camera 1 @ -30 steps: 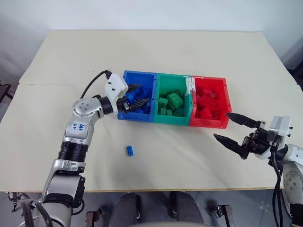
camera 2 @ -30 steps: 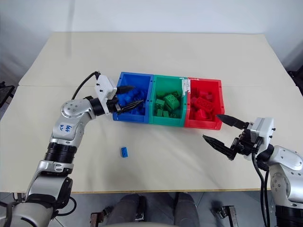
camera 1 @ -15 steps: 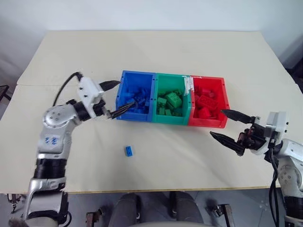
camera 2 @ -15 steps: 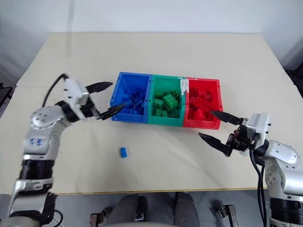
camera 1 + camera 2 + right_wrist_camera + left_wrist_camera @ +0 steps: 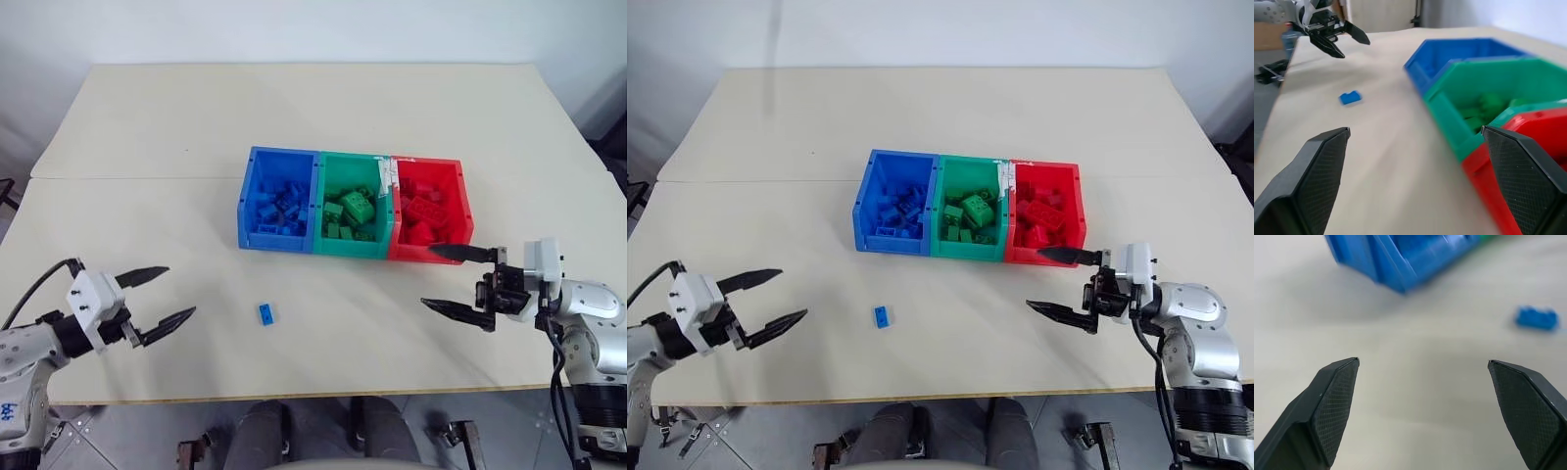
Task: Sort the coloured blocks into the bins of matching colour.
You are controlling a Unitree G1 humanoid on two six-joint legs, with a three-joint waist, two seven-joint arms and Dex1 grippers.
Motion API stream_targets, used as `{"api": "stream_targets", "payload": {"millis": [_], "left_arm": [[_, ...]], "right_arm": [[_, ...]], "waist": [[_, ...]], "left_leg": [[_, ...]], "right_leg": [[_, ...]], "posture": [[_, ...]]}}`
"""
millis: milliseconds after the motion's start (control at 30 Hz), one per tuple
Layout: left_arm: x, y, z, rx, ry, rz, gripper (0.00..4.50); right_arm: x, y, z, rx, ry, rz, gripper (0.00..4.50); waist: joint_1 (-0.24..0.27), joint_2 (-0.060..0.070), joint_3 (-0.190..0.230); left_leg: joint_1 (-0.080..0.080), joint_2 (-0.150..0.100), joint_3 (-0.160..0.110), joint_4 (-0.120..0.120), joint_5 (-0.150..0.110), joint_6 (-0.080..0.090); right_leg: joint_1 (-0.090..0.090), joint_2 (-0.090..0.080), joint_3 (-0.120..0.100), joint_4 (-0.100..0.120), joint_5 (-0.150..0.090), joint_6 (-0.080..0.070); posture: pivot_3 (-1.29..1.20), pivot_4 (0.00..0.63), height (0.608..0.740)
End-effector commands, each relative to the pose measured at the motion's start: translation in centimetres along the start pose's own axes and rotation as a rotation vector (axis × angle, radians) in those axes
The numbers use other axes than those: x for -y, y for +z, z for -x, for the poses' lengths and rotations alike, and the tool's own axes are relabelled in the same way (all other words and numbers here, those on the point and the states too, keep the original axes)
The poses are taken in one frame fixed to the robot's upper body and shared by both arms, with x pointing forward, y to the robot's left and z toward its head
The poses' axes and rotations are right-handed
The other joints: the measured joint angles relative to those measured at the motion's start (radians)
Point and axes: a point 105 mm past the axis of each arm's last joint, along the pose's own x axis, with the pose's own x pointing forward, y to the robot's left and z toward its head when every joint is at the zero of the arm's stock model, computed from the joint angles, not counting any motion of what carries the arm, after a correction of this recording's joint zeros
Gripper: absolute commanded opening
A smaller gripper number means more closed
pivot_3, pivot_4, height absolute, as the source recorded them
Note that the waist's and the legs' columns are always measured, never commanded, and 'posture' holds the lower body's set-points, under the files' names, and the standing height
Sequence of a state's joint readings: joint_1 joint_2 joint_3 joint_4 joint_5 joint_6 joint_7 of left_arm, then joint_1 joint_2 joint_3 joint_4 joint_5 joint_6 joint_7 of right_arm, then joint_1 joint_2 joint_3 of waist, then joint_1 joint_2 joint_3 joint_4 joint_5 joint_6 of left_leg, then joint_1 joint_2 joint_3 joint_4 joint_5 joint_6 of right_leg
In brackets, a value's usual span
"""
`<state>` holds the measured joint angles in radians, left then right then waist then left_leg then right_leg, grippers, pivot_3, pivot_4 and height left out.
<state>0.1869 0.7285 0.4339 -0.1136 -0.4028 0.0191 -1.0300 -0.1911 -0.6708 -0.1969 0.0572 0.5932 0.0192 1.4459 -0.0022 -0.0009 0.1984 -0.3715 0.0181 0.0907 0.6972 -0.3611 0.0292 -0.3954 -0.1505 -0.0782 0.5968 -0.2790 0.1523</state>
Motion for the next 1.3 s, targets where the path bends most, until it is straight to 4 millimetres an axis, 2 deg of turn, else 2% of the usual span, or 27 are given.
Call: {"api": "stream_targets", "payload": {"millis": [33,200,300,433,633,733,967,1000,1033,1133,1233,1300], "left_arm": [[2.0,1.6,-0.9,0.046,-0.103,-0.028,4.48],[5.6,3.0,-4.7,0.076,-0.306,-0.054,4.48],[6.9,3.2,-6.9,0.075,-0.377,-0.081,4.48],[6.8,2.3,-8.8,0.028,-0.381,-0.095,4.48],[5.9,0.5,-9.9,-0.055,-0.366,-0.08,4.48],[6.4,0.2,-9.8,-0.066,-0.402,-0.059,3.92],[6.3,0.4,-10.2,-0.05,-0.401,-0.052,1.79],[6.2,0.4,-10.1,-0.051,-0.398,-0.053,1.61],[6.0,0.5,-10.1,-0.044,-0.389,-0.055,1.46],[5.3,2.1,-10.0,0.05,-0.351,-0.041,1.47],[4.6,5.8,-10.3,0.202,-0.346,-0.07,1.47],[3.2,8.2,-11.1,0.263,-0.287,-0.092,1.47]], "right_arm": [[-0.1,0.6,0.3,-0.009,0.033,0.03,4.5],[-0.3,0.5,1.3,-0.045,0.033,0.027,4.5],[-0.6,0.3,2.6,-0.074,0.004,0.02,4.5],[-1.6,0.6,4.0,-0.09,-0.027,0.022,4.5],[-3.0,0.4,6.2,-0.146,-0.095,0.005,4.5],[-3.2,0.1,6.9,-0.165,-0.127,-0.002,4.5],[-3.0,0.0,6.5,-0.153,-0.155,0.007,4.5],[-2.9,0.0,6.4,-0.151,-0.154,0.009,4.5],[-2.8,0.0,6.3,-0.147,-0.152,0.012,4.5],[-2.4,0.1,5.8,-0.134,-0.151,0.024,4.5],[-1.6,0.9,5.2,-0.098,-0.169,0.041,4.5],[-0.8,1.9,4.8,-0.056,-0.198,0.05,4.5]], "waist": [[-0.001,0.0,0.0],[0.001,0.0,0.0],[0.002,0.0,0.0],[0.002,0.0,0.0],[0.001,0.0,0.0],[0.001,0.001,0.0],[0.001,0.001,0.0],[0.001,0.001,0.0],[0.001,0.001,0.0],[0.001,0.001,0.0],[0.003,0.001,0.0],[0.008,0.001,0.0]], "left_leg": [[0.0,0.0,0.0,0.0,0.0,0.0],[0.0,0.0,0.0,0.0,-0.001,-0.001],[0.0,0.0,0.0,0.0,-0.001,-0.001],[0.0,0.0,0.001,0.0,-0.001,-0.001],[0.001,-0.001,0.003,0.0,-0.001,0.0],[0.002,0.0,0.003,0.0,0.0,0.0],[0.003,0.001,0.002,0.0,0.0,0.0],[0.003,0.001,0.002,0.0,0.0,0.0],[0.003,0.001,0.002,0.0,0.0,0.0],[0.003,0.0,0.002,0.0,0.0,0.0],[0.002,0.001,0.002,0.001,0.0,0.0],[0.001,0.001,0.001,0.001,0.0,0.0]], "right_leg": [[0.0,0.0,0.0,0.0,0.0,0.0],[0.0,0.0,0.0,0.0,0.0,0.0],[0.0,0.0,0.0,0.0,0.0,0.0],[0.0,0.002,0.0,0.0,0.0,0.0],[0.0,0.002,0.0,0.001,0.0,0.0],[0.001,0.001,0.0,0.001,0.0,0.0],[0.001,0.001,0.001,0.001,0.0,0.0],[0.001,0.001,0.001,0.001,0.0,0.0],[0.001,0.001,0.001,0.001,0.0,0.0],[0.001,0.001,0.001,0.001,0.0,0.0],[0.0,0.001,0.001,0.003,0.0,0.0],[0.0,0.001,0.0,0.003,0.0,0.0]], "posture": [[0.0,0.15,0.74],[0.0,0.15,0.74],[0.0,0.15,0.74],[0.0,0.15,0.74],[0.0,0.15,0.74],[0.0,0.15,0.74],[0.0,0.15,0.74],[0.0,0.15,0.74],[0.0,0.15,0.74],[0.0,0.15,0.74],[0.0,0.15,0.74],[0.0,0.15,0.74]]}}
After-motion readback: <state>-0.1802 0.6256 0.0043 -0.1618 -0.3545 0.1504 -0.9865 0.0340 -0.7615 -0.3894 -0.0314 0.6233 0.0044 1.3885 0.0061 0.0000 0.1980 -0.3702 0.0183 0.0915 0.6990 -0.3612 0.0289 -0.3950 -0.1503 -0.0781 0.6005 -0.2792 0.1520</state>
